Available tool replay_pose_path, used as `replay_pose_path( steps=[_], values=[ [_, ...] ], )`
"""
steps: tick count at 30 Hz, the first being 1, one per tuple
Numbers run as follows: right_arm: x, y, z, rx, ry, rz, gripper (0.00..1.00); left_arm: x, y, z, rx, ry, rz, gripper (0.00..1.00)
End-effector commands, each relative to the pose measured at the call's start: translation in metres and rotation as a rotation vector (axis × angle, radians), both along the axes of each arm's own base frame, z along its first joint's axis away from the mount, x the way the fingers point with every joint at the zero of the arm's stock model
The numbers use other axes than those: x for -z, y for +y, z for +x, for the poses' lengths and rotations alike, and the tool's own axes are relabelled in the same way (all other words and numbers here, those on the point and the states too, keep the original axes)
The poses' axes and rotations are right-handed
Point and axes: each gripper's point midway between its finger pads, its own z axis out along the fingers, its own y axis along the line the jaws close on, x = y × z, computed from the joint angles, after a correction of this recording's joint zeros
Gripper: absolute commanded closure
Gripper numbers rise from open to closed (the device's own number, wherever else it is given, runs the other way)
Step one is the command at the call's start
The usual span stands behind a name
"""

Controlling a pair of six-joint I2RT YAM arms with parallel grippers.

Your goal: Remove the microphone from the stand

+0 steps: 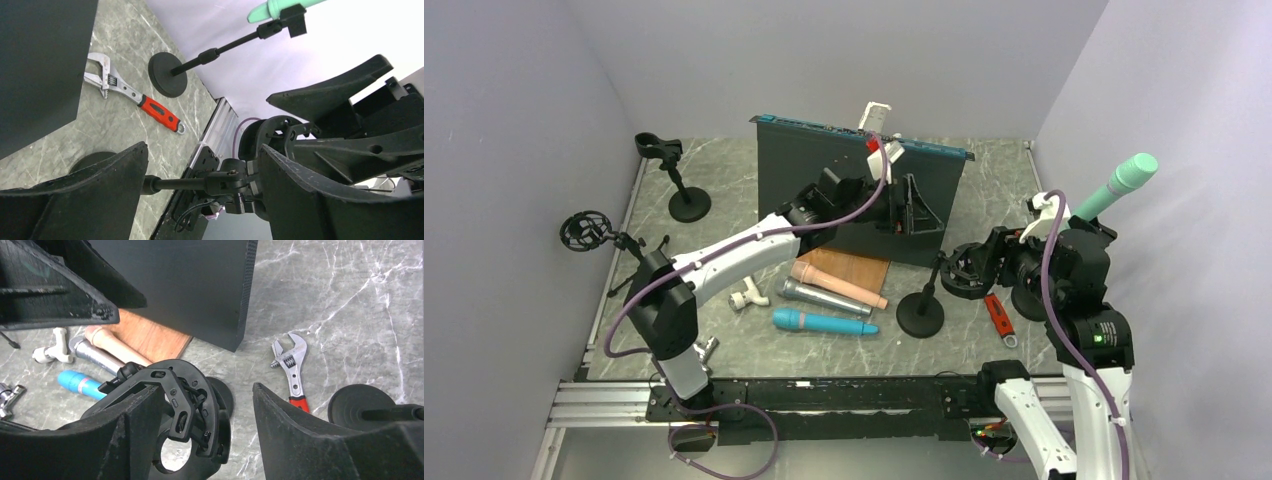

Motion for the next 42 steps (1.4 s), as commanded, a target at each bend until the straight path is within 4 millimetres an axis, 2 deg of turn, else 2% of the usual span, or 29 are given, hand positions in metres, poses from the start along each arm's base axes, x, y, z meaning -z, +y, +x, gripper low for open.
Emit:
replay_pose_path(
  steps=[1,9,14,18,21,28,33,40,42],
  values=[
    [-0.019,0.001,-0.005,0.001,-0.062,0.02,0.3,-0.019,-0.004,-0.009,-0.01,-0.073,-0.008,0.14],
    [-0.022,-0.018,-0.018,0.13,-0.064,0.018,0.09,0.001,-0.003,-0.026,0.042,-0.053,0.015,0.11],
    [-0.016,-0.021,-0.024,0.159,-0.052,0.035,0.07,0.004,-0.002,-0.035,0.078,-0.054,0.014,0.1],
    [-0.019,-0.019,-0.028,0.154,-0.079,0.06,0.07,0.006,-0.001,-0.044,0.118,-0.055,-0.004,0.15],
    [-0.024,-0.015,-0.029,0.134,-0.112,0.078,0.05,0.01,-0.003,-0.049,0.148,-0.056,-0.019,0.11],
    [-0.024,-0.015,-0.031,0.13,-0.116,0.073,0.04,0.002,-0.008,-0.058,0.184,-0.102,-0.014,0.01],
    [-0.028,-0.013,-0.032,0.124,-0.133,0.087,0.04,-0.006,-0.01,-0.061,0.197,-0.094,-0.026,0.01],
    [-0.026,-0.009,-0.03,0.106,-0.139,0.102,0.04,-0.03,-0.014,-0.06,0.203,-0.101,-0.035,0.01],
    [-0.026,-0.008,-0.031,0.103,-0.14,0.107,0.04,-0.03,-0.013,-0.063,0.21,-0.092,-0.037,0.01]
  ],
)
